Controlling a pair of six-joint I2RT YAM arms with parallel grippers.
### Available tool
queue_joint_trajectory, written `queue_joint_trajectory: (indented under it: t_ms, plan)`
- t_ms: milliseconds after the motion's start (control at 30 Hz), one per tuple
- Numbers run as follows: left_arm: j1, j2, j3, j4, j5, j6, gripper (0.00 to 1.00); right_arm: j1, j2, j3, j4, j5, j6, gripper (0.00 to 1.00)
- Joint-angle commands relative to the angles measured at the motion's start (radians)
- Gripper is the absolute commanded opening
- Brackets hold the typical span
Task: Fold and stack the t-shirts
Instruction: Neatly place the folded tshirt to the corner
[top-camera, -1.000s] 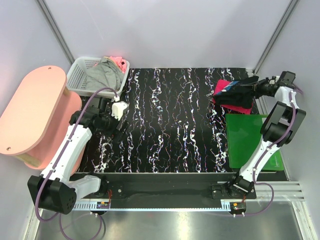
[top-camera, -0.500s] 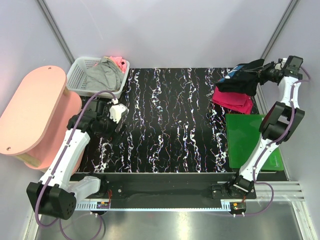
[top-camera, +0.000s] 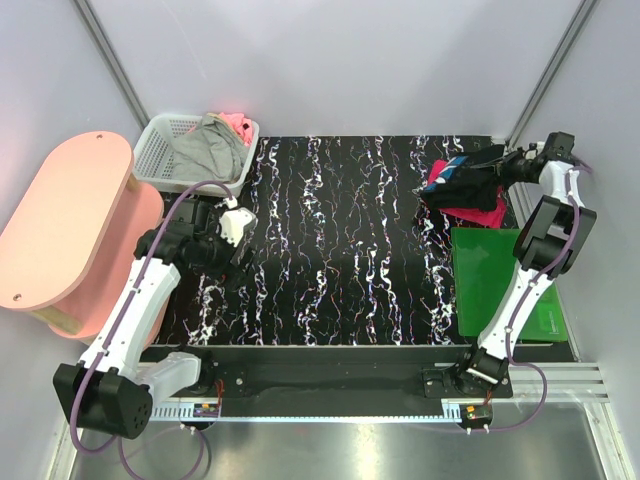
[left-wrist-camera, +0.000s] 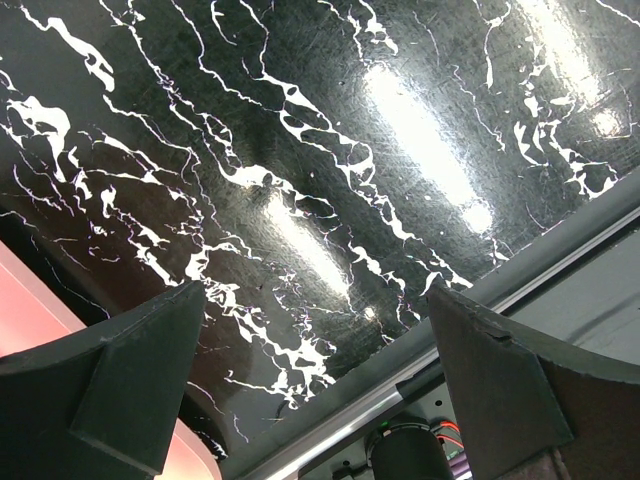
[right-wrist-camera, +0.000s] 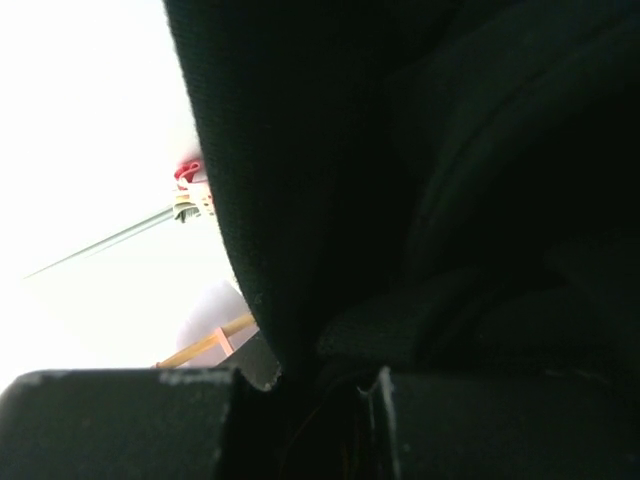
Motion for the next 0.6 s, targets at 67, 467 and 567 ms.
queue_joint_trajectory:
  t_ms: [67, 467, 567]
  plan:
    - [0.005, -0.003, 0.036, 0.010, 0.038, -0.002, 0.99, 0.011, -0.022, 0.028, 0.012, -0.021, -0.033, 0.00]
    - [0.005, -0.016, 0.063, -0.015, 0.043, -0.001, 0.99, 0.050, 0.006, 0.158, -0.454, 0.675, -0.144, 0.84]
    - [0.005, -0.019, 0.068, -0.021, 0.044, -0.002, 0.99, 0.051, -0.025, 0.225, -0.540, 0.838, -0.139, 0.93]
